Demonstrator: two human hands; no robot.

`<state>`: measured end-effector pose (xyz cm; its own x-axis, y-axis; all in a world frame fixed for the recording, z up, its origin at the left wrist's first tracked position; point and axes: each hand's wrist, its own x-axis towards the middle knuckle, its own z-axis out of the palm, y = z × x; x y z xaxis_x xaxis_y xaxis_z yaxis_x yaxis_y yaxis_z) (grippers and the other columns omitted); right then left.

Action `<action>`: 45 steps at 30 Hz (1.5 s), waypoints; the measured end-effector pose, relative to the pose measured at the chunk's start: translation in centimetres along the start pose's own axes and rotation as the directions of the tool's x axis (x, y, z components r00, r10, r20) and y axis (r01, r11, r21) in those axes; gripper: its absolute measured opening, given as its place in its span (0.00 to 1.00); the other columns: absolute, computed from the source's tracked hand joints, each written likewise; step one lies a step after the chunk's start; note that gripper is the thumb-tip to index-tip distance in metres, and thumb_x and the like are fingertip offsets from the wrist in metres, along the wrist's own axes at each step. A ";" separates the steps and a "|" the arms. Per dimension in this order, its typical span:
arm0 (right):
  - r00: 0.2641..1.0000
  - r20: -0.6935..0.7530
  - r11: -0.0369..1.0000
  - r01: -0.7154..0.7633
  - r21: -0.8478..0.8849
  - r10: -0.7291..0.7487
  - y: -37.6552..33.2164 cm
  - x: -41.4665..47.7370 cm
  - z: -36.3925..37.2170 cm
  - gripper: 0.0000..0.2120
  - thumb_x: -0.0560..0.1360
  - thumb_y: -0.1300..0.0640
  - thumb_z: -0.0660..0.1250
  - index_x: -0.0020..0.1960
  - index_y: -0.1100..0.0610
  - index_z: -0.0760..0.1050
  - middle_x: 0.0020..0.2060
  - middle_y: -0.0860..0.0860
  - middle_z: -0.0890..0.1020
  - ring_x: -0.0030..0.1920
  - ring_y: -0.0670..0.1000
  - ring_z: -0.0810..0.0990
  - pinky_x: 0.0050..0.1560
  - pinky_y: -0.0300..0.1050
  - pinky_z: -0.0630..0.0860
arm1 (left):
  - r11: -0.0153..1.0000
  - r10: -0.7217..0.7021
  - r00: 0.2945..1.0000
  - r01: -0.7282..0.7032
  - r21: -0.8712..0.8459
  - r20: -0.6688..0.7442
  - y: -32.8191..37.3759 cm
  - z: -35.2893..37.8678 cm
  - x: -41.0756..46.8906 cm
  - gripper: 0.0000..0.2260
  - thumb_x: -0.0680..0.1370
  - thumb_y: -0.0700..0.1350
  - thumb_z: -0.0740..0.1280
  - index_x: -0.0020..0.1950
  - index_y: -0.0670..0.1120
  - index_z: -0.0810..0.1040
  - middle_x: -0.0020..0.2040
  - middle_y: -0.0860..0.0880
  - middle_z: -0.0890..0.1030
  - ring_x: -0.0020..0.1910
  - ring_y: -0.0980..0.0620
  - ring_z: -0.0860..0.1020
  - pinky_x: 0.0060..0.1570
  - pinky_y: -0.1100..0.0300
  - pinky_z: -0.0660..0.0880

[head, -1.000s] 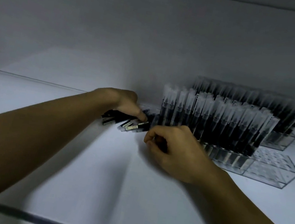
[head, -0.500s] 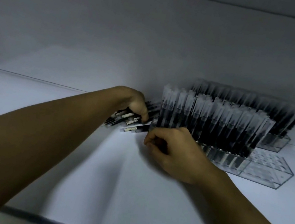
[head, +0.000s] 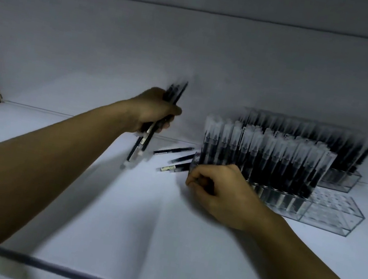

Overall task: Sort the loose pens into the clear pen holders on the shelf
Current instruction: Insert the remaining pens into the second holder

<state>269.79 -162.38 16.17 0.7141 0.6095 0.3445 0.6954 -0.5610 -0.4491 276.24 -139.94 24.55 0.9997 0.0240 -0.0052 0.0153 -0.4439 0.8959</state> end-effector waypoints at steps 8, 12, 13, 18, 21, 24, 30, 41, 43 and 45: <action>0.987 -0.050 0.975 -0.139 0.175 0.150 0.0 -1.3 -3.5 0.06 0.78 0.59 0.71 0.44 0.50 0.83 0.32 0.46 0.82 0.32 0.43 0.78 0.36 0.37 0.75 | 0.733 0.420 0.903 -0.393 -0.555 -0.085 2.2 4.9 -7.6 0.10 0.77 0.41 0.67 0.37 0.48 0.71 0.26 0.50 0.68 0.24 0.50 0.65 0.28 0.58 0.66; 0.968 -0.047 0.945 -0.229 0.234 0.246 1.9 -4.3 -6.1 0.07 0.78 0.59 0.72 0.43 0.50 0.83 0.32 0.49 0.83 0.32 0.49 0.80 0.37 0.46 0.79 | 0.689 0.502 0.864 -0.428 -0.585 -0.042 1.7 10.4 -8.1 0.07 0.77 0.41 0.67 0.40 0.46 0.71 0.28 0.47 0.68 0.26 0.47 0.68 0.28 0.56 0.68; 0.961 -0.058 0.932 -0.248 0.265 0.272 2.3 -4.9 -6.5 0.07 0.78 0.61 0.72 0.43 0.52 0.83 0.31 0.50 0.83 0.31 0.49 0.79 0.36 0.46 0.77 | 0.691 0.515 0.857 -0.440 -0.573 -0.037 1.7 11.6 -8.2 0.07 0.77 0.41 0.68 0.41 0.45 0.72 0.28 0.46 0.69 0.25 0.47 0.68 0.28 0.57 0.69; 0.889 -0.302 0.900 -0.219 0.377 0.343 3.7 -7.9 -8.1 0.06 0.75 0.67 0.70 0.42 0.60 0.82 0.26 0.50 0.78 0.29 0.48 0.75 0.33 0.45 0.72 | 0.746 0.526 0.851 -0.463 -0.479 -0.003 1.2 16.4 -8.6 0.07 0.77 0.40 0.71 0.41 0.45 0.75 0.29 0.45 0.73 0.26 0.50 0.72 0.29 0.57 0.72; 0.614 -0.727 0.948 -0.140 0.284 0.308 5.0 -9.9 -9.6 0.07 0.72 0.65 0.65 0.40 0.59 0.81 0.30 0.50 0.80 0.31 0.45 0.76 0.33 0.43 0.73 | 0.817 0.487 0.863 -0.395 -0.421 0.133 -0.4 17.9 -9.2 0.06 0.79 0.40 0.70 0.46 0.43 0.73 0.29 0.46 0.73 0.27 0.49 0.71 0.27 0.57 0.72; 0.364 -0.855 0.913 -0.310 0.264 0.371 7.8 -11.5 -10.8 0.07 0.74 0.64 0.65 0.41 0.56 0.81 0.34 0.49 0.82 0.33 0.44 0.77 0.36 0.39 0.73 | 0.847 0.466 0.859 -0.362 -0.391 0.214 -1.1 18.2 -9.5 0.05 0.79 0.36 0.67 0.45 0.41 0.72 0.28 0.47 0.71 0.26 0.52 0.69 0.25 0.65 0.69; 0.438 -0.582 0.722 -0.312 0.617 0.686 8.7 -11.3 -9.9 0.08 0.77 0.71 0.66 0.41 0.64 0.81 0.35 0.56 0.80 0.31 0.41 0.75 0.35 0.34 0.74 | 0.836 0.449 0.862 -0.311 -0.453 0.237 -1.3 18.7 -9.1 0.03 0.81 0.35 0.64 0.51 0.40 0.77 0.27 0.50 0.72 0.26 0.53 0.70 0.24 0.64 0.68; 0.855 -0.459 0.838 0.053 0.544 0.244 3.7 -7.2 -10.7 0.10 0.78 0.62 0.71 0.58 0.65 0.81 0.37 0.52 0.78 0.30 0.41 0.72 0.33 0.31 0.70 | 0.816 0.526 0.758 -0.321 -0.482 0.385 -1.9 17.7 -8.0 0.08 0.81 0.44 0.64 0.59 0.44 0.78 0.37 0.46 0.80 0.32 0.47 0.76 0.28 0.52 0.70; 0.888 -0.394 0.835 0.020 0.550 0.239 3.8 -6.1 -11.8 0.09 0.78 0.67 0.70 0.56 0.69 0.80 0.35 0.49 0.80 0.28 0.39 0.75 0.31 0.29 0.71 | 0.816 0.520 0.762 -0.311 -0.487 0.386 -2.0 17.7 -7.8 0.09 0.80 0.45 0.64 0.59 0.47 0.78 0.36 0.46 0.78 0.31 0.48 0.75 0.28 0.52 0.70; 0.906 -0.354 0.827 0.005 0.561 0.234 4.3 -5.6 -12.3 0.06 0.78 0.66 0.70 0.53 0.67 0.81 0.32 0.45 0.81 0.25 0.40 0.73 0.28 0.31 0.69 | 0.822 0.505 0.771 -0.293 -0.489 0.387 -2.2 17.8 -7.6 0.10 0.79 0.46 0.64 0.59 0.51 0.79 0.34 0.47 0.76 0.31 0.49 0.74 0.29 0.52 0.70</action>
<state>269.79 -175.15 22.45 0.8379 0.2224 0.4985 0.5342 -0.1464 -0.8326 268.94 -155.12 14.70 0.7862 -0.5526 0.2767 -0.2893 0.0666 0.9549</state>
